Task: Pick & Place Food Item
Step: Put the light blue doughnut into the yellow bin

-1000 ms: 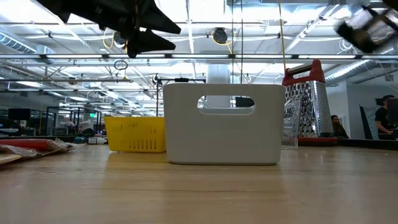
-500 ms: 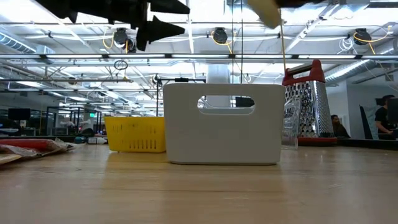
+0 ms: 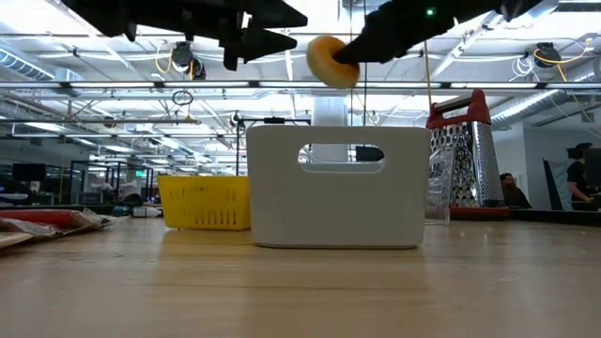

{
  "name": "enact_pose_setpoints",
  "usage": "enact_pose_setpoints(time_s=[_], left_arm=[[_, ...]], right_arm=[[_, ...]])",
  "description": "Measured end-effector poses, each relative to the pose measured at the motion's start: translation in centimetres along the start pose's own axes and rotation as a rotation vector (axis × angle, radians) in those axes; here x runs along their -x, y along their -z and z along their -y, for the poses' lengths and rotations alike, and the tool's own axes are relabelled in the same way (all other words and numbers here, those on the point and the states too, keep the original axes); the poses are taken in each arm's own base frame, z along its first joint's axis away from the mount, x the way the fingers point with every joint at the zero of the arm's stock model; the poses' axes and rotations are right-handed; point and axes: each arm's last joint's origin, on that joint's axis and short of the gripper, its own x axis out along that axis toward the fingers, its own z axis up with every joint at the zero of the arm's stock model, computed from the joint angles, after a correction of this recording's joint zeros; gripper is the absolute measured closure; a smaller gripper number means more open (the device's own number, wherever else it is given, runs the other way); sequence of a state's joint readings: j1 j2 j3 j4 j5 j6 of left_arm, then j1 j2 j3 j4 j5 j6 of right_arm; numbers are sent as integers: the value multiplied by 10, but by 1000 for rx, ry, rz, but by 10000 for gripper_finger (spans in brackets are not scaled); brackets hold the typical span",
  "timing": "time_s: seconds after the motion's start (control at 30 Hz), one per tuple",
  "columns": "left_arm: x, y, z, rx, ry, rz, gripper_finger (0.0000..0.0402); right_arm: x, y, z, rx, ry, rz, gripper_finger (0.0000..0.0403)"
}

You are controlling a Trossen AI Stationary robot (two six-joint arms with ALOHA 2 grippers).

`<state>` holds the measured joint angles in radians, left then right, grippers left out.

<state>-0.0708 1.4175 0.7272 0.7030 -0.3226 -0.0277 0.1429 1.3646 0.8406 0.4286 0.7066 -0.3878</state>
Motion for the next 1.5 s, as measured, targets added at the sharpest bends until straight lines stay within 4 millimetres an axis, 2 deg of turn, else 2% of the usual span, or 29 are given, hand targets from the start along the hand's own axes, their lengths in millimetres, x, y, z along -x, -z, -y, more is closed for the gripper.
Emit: enact_pose_setpoints(time_s=[0.17,0.53,0.87,1.03,1.2,1.37,1.5], left_arm=[[-5,-3,-7,-32,-83,6,149],[-10,-2,-16,-24,-73,7,149],[-10,-2,-18,-16,-75,9,158],[-10,-2,-18,-21,-76,8,219],[-8,-5,-19,-62,-82,5,302],[2,-16,-22,-130,-97,-5,369],[14,-22,-30,-207,-107,-92,392]], right_arm=[[-7,-3,-2,-1,33,62,358],[-15,-6,-9,-45,71,142,358],[-21,-5,-13,-55,23,202,358],[-21,-5,-13,-95,19,200,352],[-17,-5,-14,-111,-9,174,319],[0,-13,-6,-151,-29,147,262],[20,-21,7,-157,-42,124,223]])
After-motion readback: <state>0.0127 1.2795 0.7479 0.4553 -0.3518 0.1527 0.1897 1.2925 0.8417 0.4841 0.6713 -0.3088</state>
